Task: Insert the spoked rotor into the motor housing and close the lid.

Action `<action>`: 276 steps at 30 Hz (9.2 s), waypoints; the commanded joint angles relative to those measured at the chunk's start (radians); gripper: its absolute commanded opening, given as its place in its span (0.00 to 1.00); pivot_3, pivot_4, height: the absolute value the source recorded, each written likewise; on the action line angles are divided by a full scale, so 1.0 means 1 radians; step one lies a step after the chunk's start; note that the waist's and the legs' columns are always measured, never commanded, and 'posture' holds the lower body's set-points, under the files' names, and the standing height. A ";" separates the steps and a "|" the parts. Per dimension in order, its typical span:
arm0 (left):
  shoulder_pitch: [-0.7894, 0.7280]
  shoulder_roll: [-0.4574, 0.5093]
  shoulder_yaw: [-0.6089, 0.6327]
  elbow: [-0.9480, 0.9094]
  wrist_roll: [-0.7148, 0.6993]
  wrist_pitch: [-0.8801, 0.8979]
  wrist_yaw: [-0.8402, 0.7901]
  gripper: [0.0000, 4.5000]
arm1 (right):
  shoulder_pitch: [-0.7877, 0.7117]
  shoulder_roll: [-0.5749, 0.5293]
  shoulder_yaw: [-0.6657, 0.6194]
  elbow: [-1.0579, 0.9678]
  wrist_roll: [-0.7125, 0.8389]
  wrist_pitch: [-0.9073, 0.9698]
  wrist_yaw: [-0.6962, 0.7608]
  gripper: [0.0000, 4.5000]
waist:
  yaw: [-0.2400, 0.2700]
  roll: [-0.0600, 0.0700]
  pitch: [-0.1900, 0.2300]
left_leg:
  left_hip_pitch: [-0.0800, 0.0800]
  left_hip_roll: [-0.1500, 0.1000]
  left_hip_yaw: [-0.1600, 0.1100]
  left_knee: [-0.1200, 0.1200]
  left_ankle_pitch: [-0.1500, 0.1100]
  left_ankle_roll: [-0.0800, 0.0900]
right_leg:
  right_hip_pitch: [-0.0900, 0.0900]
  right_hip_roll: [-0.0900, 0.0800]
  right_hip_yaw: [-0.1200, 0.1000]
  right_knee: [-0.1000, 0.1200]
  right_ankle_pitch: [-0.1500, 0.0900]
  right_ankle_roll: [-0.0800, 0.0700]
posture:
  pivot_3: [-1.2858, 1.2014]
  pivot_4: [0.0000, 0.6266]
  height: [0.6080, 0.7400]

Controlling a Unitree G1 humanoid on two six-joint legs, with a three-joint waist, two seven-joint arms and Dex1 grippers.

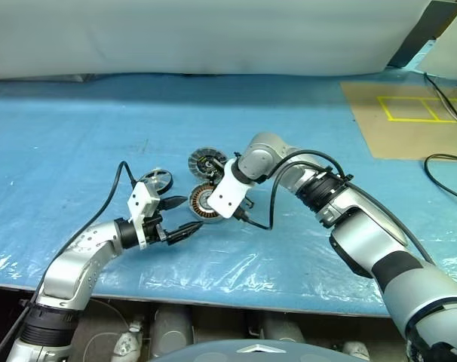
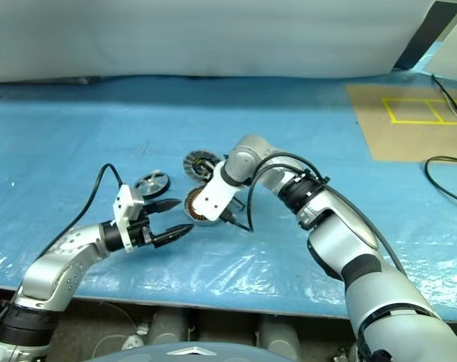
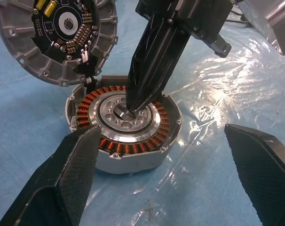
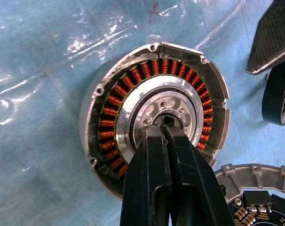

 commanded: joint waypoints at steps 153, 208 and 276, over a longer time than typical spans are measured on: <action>-1.019 0.076 -0.305 1.508 0.817 -0.883 -0.524 0.33 | 0.683 -0.220 -0.542 -0.885 0.838 1.345 -0.521 0.00 | 0.058 0.001 0.000 | 0.004 -0.002 -0.012 -0.011 0.000 -0.009 | 0.010 0.000 -0.006 -0.014 0.005 0.009 | 0.52 0.24 1.00; -0.809 -0.024 -0.262 0.792 0.357 -0.255 -0.664 0.33 | 0.722 -0.194 -0.578 -0.875 0.843 1.322 -0.590 0.00 | 0.055 0.002 0.000 | -0.001 -0.002 -0.004 -0.011 0.001 -0.008 | 0.004 -0.001 -0.006 -0.015 0.005 0.008 | 0.52 0.24 1.00; -0.168 0.090 -0.008 0.079 0.097 0.023 -0.181 0.62 | -0.241 0.073 -0.023 0.248 0.233 0.202 0.158 0.87 | 0.003 0.002 0.001 | -0.004 0.001 -0.003 0.002 0.001 -0.001 | -0.001 -0.001 -0.005 0.001 0.000 -0.001 | 0.52 0.24 1.00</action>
